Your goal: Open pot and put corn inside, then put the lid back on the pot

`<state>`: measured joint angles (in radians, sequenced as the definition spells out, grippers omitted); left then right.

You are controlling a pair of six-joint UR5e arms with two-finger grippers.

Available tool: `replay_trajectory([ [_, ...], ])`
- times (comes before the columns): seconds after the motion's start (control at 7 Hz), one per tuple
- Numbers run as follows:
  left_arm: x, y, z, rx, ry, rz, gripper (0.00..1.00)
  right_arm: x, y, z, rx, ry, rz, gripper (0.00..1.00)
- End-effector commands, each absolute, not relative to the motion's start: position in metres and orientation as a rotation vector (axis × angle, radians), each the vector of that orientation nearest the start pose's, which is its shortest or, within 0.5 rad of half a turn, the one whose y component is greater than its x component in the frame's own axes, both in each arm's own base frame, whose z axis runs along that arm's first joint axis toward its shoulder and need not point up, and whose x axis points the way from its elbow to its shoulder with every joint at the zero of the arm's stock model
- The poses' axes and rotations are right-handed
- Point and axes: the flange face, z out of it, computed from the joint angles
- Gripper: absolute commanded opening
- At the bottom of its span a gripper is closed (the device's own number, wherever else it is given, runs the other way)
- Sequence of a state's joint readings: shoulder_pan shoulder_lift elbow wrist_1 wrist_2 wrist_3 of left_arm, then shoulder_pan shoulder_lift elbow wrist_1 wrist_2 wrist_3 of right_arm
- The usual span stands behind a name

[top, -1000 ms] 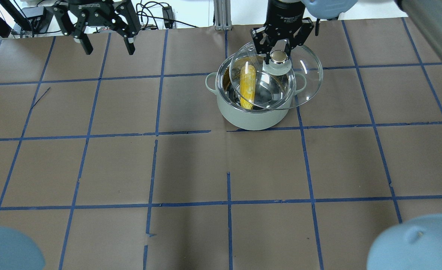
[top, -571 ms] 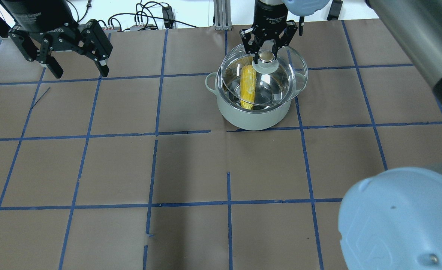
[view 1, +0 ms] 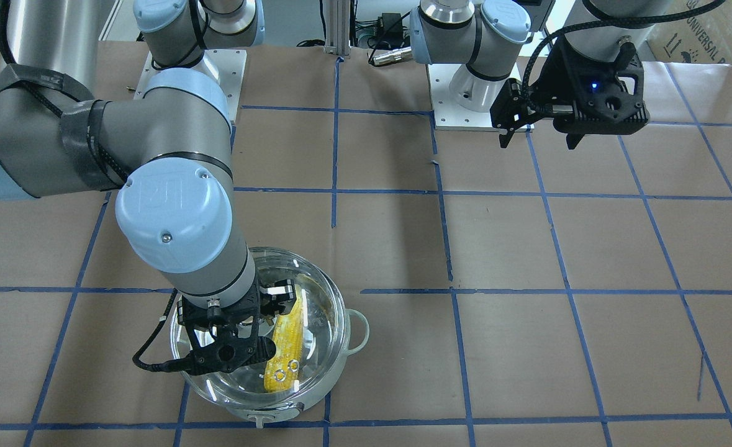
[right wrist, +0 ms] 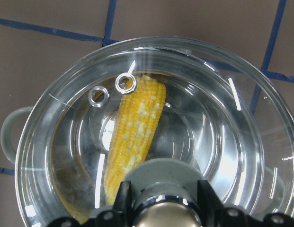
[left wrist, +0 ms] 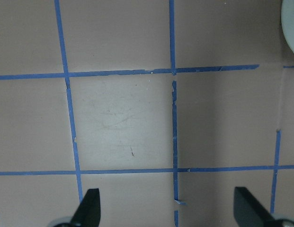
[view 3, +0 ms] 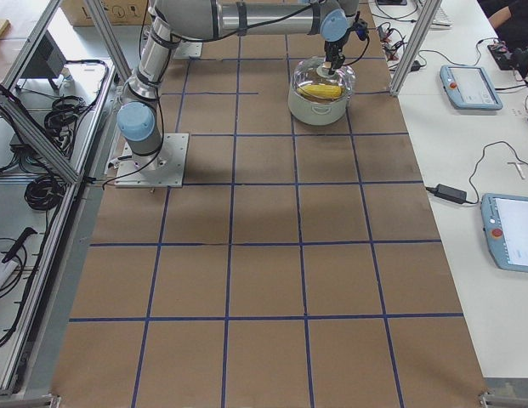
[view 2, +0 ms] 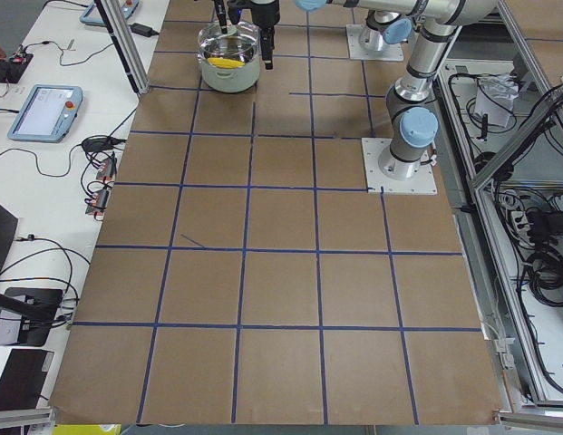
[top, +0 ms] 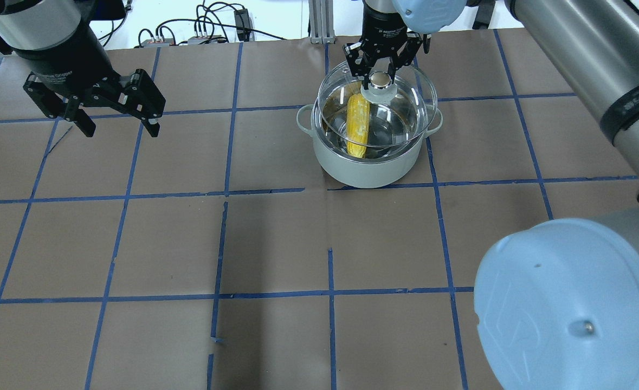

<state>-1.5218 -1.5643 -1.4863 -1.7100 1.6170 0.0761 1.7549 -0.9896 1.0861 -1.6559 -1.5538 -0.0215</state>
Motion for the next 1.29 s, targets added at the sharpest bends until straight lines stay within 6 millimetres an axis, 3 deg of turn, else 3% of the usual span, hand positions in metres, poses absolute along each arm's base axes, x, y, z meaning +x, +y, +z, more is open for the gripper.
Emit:
replay_trajectory([
  [0.0, -0.104, -0.483, 0.521, 0.032, 3.100, 0.052, 1.00, 0.267, -0.693, 0.367, -0.323, 3.111, -0.005, 0.31],
  [0.29, -0.102, -0.495, 0.522, 0.049, 3.101, -0.053, 1.00, 0.268, -0.693, 0.364, -0.326, 3.111, 0.004, 0.31],
  [0.57, -0.104, -0.493, 0.522, 0.037, 3.106, -0.037, 1.00, 0.278, -0.691, 0.358, -0.347, 3.112, 0.013, 0.31],
  [1.14, -0.103, -0.492, 0.526, 0.037, 3.106, -0.039, 1.00, 0.279, -0.692, 0.356, -0.350, 3.112, 0.018, 0.31],
])
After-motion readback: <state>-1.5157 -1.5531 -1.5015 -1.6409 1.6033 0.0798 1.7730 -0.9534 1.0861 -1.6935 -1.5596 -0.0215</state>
